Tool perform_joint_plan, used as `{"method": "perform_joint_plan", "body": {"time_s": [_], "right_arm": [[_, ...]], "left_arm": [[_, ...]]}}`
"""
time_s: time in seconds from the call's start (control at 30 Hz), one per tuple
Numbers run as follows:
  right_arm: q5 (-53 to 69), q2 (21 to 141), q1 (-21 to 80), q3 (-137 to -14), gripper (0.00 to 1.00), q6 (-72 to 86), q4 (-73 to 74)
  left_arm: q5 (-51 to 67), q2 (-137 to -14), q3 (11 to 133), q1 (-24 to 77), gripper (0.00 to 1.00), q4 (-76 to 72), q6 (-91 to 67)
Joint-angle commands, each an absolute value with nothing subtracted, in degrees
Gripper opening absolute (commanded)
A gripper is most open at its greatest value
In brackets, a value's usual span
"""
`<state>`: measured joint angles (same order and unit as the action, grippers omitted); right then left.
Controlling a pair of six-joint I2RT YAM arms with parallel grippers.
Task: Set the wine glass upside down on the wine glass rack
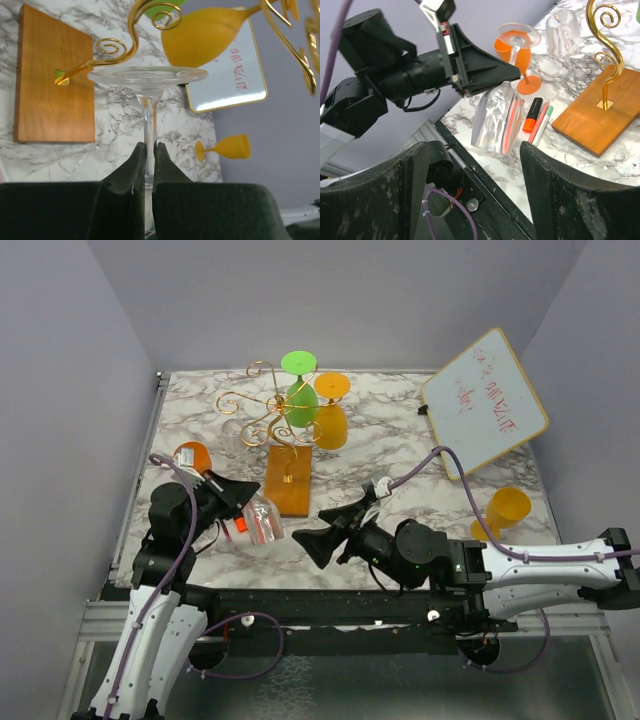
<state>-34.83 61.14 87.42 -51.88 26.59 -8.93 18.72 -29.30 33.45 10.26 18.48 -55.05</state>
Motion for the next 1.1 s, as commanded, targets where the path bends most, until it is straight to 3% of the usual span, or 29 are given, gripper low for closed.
{"method": "perform_joint_plan", "body": {"time_s": [0.0, 0.23, 0.53, 0.73, 1.07], "right_arm": [[-38.3, 60.9, 87.5, -57.1, 0.78, 29.3, -1.8], [-40.7, 60.1, 87.2, -58.9, 0.78, 30.5, 0.5], [-49.7, 55.3, 87.2, -57.3, 0.77, 32.5, 2.9], [-54.0, 52.6, 87.3, -55.9, 0.76, 32.9, 3.3], [-56.9, 49.5, 87.2, -54.2, 0.77, 34.2, 4.4]], "left_arm": [[24.3, -25.1, 37.5, 10.5, 0.00, 16.0, -34.7], [35.9, -20.7, 36.8, 10.5, 0.00, 15.6, -20.1], [42.3, -18.9, 38.2, 10.5, 0.00, 12.3, -10.2], [50.3, -24.4, 37.3, 10.5, 0.00, -1.0, -11.7], [53.3, -35.8, 37.3, 10.8, 0.00, -20.6, -15.1]]}}
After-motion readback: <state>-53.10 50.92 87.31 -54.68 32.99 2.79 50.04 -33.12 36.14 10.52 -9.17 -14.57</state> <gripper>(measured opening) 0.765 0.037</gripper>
